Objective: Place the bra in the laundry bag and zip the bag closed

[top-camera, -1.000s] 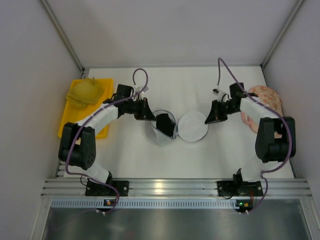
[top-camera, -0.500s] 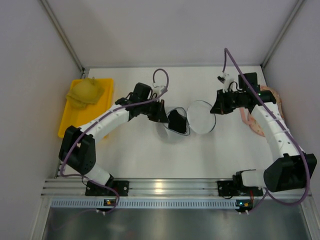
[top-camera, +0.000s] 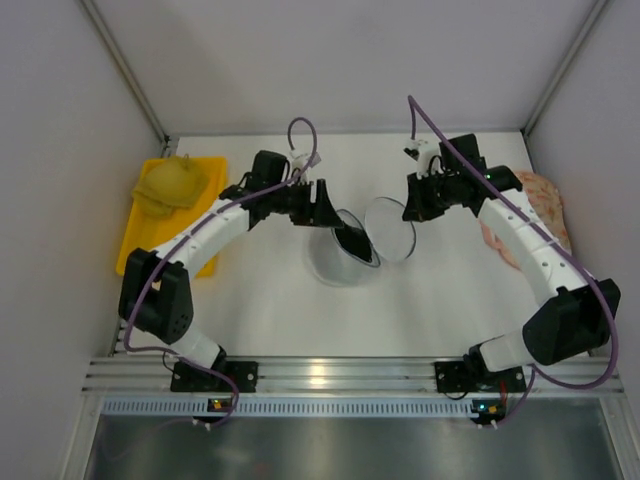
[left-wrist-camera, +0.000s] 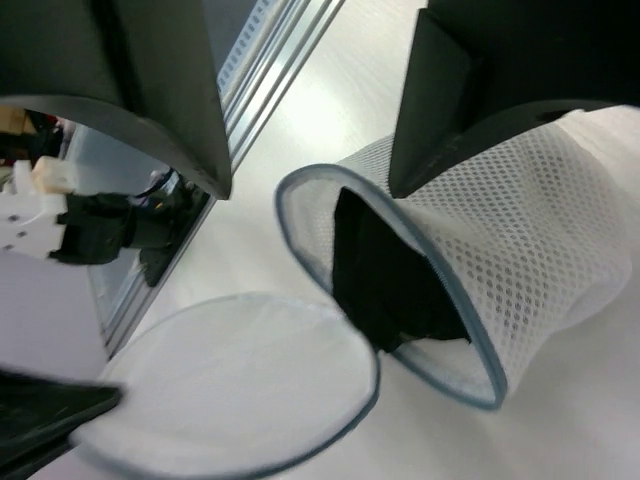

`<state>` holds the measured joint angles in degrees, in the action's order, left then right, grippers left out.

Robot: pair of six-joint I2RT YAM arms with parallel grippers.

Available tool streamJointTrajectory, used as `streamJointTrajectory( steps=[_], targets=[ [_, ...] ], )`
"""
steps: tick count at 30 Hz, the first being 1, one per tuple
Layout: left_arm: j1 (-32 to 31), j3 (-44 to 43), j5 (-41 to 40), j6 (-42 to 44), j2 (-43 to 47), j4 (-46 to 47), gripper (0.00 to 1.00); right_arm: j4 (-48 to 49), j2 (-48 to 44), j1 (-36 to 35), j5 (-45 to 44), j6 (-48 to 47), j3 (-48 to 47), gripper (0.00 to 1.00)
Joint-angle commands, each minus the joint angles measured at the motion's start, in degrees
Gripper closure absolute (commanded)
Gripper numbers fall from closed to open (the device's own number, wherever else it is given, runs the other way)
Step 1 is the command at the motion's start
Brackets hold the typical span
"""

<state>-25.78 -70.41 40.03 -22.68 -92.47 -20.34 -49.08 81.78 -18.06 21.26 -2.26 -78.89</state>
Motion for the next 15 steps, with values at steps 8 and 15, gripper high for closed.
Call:
streamJointTrajectory(
  steps=[8, 15],
  targets=[
    [-0.23, -4.73, 1.29, -18.09, 3.52, 10.14, 0.23, 3.55, -0.12, -8.3, -7.1, 6.13, -2.32, 1.0],
    [-1.11, -5.17, 0.58, -28.73, -1.39, 17.43, 0.2, 6.1, -1.62, -13.22, -12.72, 3.32, -1.97, 1.0]
  ],
)
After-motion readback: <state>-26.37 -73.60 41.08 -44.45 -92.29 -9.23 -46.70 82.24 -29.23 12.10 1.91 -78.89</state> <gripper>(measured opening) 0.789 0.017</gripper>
